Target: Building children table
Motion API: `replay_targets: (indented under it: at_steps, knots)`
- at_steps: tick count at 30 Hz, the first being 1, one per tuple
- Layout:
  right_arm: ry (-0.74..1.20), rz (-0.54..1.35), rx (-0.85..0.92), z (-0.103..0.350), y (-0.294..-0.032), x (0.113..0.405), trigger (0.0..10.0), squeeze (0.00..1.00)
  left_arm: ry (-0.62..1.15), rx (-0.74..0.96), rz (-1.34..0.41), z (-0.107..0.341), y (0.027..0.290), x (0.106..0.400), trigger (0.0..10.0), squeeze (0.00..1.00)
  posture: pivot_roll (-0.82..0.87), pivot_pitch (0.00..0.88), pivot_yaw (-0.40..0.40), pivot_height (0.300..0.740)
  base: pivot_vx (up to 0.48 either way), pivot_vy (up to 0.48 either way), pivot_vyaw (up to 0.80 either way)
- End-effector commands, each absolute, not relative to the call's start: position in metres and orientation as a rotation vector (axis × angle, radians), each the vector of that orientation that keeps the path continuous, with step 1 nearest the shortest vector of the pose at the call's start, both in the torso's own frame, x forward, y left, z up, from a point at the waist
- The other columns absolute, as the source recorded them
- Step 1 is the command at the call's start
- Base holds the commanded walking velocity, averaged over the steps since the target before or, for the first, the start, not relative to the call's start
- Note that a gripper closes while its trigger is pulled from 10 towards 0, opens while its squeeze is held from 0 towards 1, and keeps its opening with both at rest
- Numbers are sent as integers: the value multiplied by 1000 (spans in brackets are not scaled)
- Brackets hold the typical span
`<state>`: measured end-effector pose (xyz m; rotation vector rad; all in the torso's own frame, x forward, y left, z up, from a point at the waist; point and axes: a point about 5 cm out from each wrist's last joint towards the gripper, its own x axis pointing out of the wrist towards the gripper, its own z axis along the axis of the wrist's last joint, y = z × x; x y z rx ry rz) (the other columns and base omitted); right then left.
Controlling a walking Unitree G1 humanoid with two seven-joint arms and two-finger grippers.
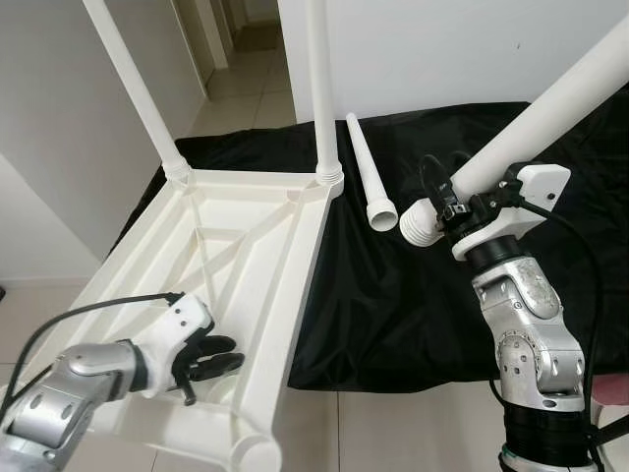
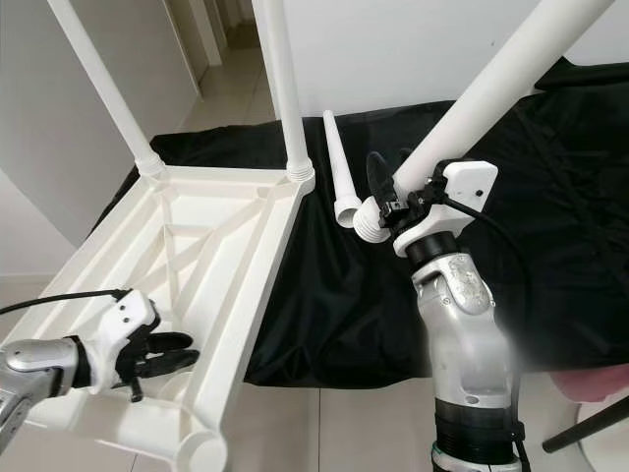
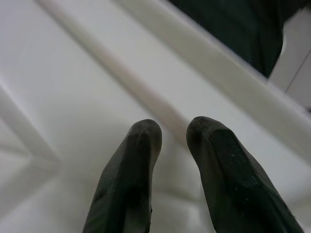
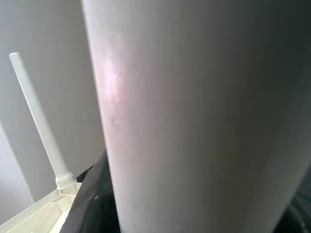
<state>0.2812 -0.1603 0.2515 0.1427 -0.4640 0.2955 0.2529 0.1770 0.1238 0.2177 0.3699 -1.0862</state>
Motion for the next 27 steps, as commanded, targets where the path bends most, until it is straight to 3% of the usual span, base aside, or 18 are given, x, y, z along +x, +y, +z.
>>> replay_targets:
  at_steps: [1, 7, 20, 21, 22, 27]
  knots:
    - [-482, 309, 147, 255, -157, 280, 10000, 0, 330, 227, -986, 132, 185, 262, 10000, 0, -9, 52, 150, 740, 0, 0, 0]
    - [-477, 314, 144, 254, -158, 280, 10000, 0, 343, 210, -1066, 144, 205, 249, 10000, 0, -3, 49, 140, 740, 0, 0, 0]
    - [-472, 325, 130, 254, -161, 283, 10000, 0, 493, 274, -1229, 145, 222, 216, 10000, 0, 9, 57, 116, 740, 0, 0, 0]
    - [-471, 326, 128, 255, -161, 284, 10000, 0, 505, 283, -1247, 145, 222, 211, 10000, 729, 11, 58, 115, 740, 0, 0, 0]
    - [-471, 328, 127, 255, -161, 284, 10000, 0, 517, 282, -1269, 145, 222, 205, 10000, 1000, 12, 59, 111, 740, 0, 0, 0]
    - [-470, 333, 124, 255, -161, 285, 10000, 0, 535, 310, -1317, 147, 221, 193, 10000, 1000, 15, 60, 106, 740, 0, 0, 0]
